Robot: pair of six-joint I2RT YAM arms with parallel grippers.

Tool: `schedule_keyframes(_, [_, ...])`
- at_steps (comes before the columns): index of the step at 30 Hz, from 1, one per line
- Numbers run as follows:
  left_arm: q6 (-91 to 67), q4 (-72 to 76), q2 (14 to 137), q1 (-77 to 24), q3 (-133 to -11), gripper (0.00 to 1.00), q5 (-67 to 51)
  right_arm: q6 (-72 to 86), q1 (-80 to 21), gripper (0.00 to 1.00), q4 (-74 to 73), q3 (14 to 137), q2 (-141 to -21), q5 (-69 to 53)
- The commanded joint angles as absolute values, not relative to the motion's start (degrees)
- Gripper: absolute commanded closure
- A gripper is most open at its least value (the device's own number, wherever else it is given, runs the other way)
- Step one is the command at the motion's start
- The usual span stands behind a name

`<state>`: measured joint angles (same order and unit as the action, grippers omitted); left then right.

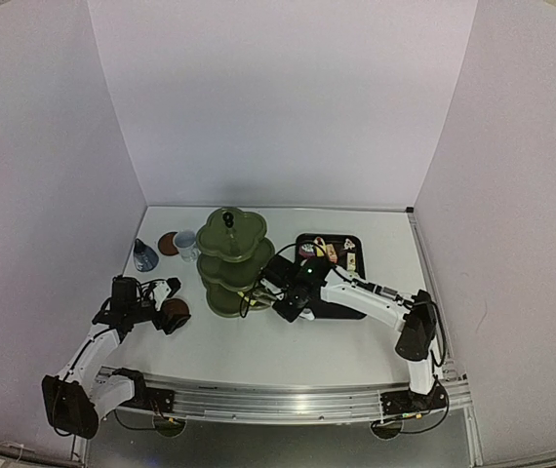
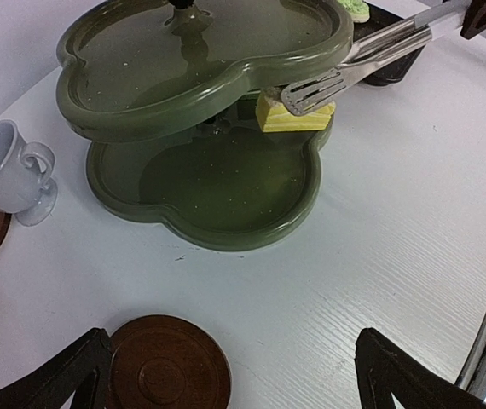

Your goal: Serve the afternoon tea

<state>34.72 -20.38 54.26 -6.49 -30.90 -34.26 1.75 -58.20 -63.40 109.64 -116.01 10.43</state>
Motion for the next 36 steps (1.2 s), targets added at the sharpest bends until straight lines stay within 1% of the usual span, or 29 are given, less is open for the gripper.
schedule_keyframes(1, [35.5, -18.1, 53.4, -6.7, -30.5, 0.00, -34.4, 2.7, -57.7, 1.00, -61.3, 113.2, -118.8, 12.6])
schedule_keyframes(6, [35.7, -17.8, 53.5, -6.8, -30.2, 0.00, -34.5, 3.6, -57.5, 1.00, -59.3, 113.7, -121.0, 12.4])
schedule_keyframes(11, [35.6, -17.7, 53.0, -6.8, -29.7, 0.00, -34.3, 5.0, -57.3, 0.93, -58.7, 113.0, -122.1, 12.7])
schedule_keyframes(13, [35.6, -17.9, 52.9, -6.8, -29.6, 0.00, -34.2, 5.2, -57.2, 0.88, -58.6, 112.9, -122.2, 12.5])
schedule_keyframes(17, [35.8, -17.8, 52.8, -6.7, -29.4, 0.00, -34.1, 5.7, -57.3, 0.75, -58.7, 112.8, -121.8, 11.8])
schedule_keyframes(20, [35.7, -17.6, 52.8, -6.8, -29.2, 0.00, -34.1, 6.3, -57.3, 0.70, -58.7, 112.4, -121.0, 11.6])
schedule_keyframes(28, [36.0, -17.6, 52.6, -6.7, -28.8, 0.00, -34.2, 7.5, -57.2, 0.67, -58.8, 111.6, -118.7, 11.9])
schedule_keyframes(36, [36.7, -17.9, 52.9, -6.7, -28.6, 0.00, -33.8, 8.7, -57.2, 0.68, -58.9, 106.0, -112.5, 10.2])
